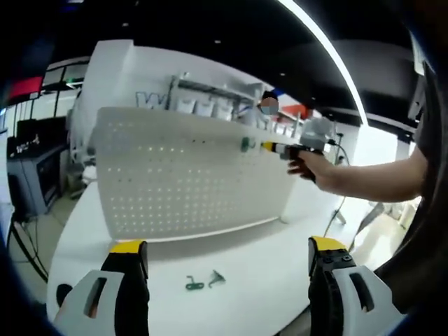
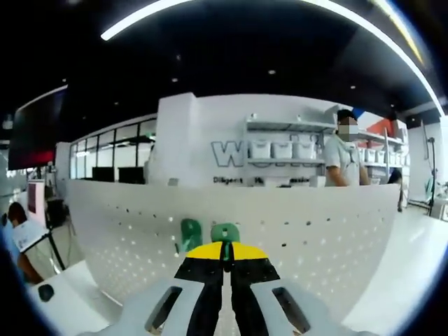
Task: Insert the hook assembly into the mounting plate slot until the hook locks in place.
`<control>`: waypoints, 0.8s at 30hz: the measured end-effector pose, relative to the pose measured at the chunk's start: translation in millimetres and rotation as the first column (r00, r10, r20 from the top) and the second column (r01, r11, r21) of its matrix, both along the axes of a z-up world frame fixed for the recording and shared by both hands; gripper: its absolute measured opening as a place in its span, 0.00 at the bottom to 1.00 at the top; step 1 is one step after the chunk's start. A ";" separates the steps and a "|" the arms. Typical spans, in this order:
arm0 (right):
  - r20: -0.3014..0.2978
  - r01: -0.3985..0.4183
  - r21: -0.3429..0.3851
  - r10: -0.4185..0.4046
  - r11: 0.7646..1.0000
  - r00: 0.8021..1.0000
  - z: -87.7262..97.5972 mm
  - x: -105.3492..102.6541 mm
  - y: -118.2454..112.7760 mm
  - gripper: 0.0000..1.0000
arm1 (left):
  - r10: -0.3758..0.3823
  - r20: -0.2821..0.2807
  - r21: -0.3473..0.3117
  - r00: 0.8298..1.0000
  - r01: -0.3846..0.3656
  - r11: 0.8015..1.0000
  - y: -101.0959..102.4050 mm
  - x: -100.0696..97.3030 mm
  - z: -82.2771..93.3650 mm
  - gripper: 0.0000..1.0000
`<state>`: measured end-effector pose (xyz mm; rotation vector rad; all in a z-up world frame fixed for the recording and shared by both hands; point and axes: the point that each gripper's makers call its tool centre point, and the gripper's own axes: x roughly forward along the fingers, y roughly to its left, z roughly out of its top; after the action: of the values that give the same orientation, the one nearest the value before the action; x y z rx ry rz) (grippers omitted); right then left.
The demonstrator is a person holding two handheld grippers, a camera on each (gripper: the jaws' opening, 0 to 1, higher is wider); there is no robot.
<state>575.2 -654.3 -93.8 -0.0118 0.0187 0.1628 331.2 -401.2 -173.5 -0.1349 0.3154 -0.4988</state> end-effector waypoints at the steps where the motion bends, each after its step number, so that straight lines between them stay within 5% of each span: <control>1: 0.003 0.004 0.008 -0.004 1.000 1.000 0.7 2.3 -0.5 0.00 | 0.001 -0.001 0.002 1.000 -0.001 1.000 0.4 0.0 -0.7 0.96; 18: -0.006 0.063 0.066 -0.063 0.996 0.998 -8.6 21.1 -9.7 0.00 | 0.024 -0.015 -0.003 1.000 -0.024 1.000 6.5 0.4 -5.7 0.95; 24: 0.006 0.075 0.036 -0.076 0.997 0.997 -10.5 23.2 -7.5 0.00 | 0.024 -0.021 -0.002 0.999 -0.024 1.000 6.3 0.5 -7.4 0.95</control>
<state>598.4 -661.8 -104.4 0.0239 0.0092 0.0875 331.7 -394.9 -180.9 -0.1464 0.3334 -0.4744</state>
